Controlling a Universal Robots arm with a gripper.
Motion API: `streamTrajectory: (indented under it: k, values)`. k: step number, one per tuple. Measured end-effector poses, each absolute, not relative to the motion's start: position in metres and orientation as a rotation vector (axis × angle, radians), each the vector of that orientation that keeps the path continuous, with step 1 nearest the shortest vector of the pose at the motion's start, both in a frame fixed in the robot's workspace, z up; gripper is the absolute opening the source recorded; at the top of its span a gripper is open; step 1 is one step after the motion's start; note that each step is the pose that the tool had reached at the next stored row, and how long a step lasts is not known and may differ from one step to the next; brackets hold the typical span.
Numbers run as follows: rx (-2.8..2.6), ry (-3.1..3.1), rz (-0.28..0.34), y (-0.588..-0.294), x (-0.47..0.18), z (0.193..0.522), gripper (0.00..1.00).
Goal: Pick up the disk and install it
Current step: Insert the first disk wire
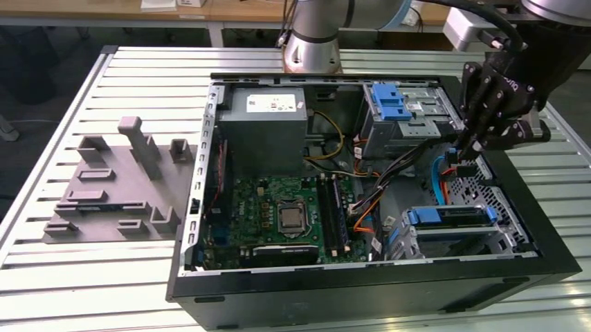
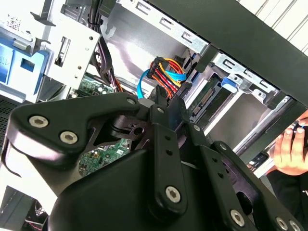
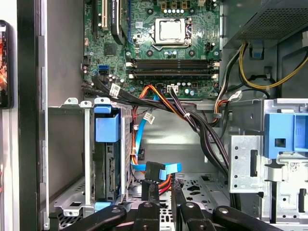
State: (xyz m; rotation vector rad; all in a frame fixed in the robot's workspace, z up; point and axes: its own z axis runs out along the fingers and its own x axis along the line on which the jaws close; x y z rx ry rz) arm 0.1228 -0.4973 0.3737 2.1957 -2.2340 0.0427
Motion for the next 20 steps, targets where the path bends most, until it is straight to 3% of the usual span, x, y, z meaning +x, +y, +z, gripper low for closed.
streamTrajectory:
  k: [11,12,20]
  values:
    - [2.196,-2.234,0.043,-0.4973,0.1228,0.3746,0.33]
    - [2.196,-2.234,0.043,-0.4973,0.1228,0.3748,0.39]
    - [2.196,-2.234,0.043,-0.4973,0.1228,0.3756,0.38]
